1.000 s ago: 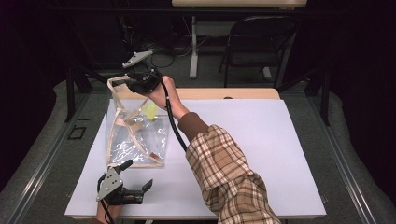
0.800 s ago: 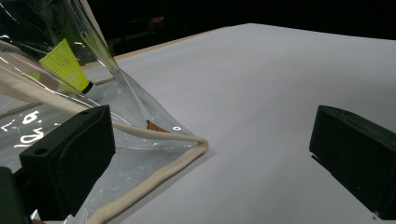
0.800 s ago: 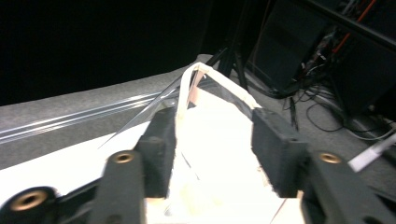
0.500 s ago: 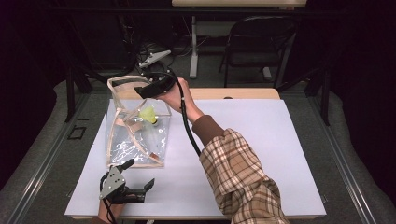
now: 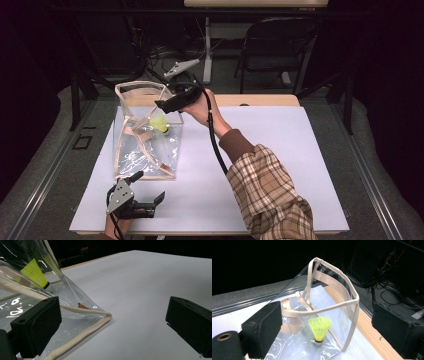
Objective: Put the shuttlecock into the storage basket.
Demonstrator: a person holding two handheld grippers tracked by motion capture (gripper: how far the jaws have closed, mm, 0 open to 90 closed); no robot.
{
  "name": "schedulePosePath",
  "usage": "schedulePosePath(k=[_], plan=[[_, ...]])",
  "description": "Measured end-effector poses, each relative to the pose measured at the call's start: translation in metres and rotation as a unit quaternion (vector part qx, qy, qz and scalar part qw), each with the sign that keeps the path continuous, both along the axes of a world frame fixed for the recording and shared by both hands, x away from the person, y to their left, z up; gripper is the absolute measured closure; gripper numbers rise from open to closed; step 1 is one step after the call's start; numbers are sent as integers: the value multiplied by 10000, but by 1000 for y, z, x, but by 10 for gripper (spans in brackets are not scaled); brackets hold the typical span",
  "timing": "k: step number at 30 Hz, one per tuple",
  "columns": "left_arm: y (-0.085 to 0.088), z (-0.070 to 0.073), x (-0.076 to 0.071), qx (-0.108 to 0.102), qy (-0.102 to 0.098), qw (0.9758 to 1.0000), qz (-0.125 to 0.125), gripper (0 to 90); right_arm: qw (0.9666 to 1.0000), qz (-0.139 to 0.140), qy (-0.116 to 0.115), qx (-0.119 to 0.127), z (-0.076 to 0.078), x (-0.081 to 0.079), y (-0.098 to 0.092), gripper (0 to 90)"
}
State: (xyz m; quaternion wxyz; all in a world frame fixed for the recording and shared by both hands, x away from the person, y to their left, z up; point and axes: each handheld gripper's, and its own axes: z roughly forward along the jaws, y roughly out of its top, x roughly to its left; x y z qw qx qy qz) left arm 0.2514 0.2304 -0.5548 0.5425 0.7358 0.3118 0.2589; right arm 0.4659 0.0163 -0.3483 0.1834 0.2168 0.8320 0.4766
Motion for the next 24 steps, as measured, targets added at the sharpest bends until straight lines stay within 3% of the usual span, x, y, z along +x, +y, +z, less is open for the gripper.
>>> schedulePosePath(k=[24], plan=[[0, 0, -1, 22, -15, 10000, -7, 2, 9999, -26, 74, -116, -26, -24, -47, 15]])
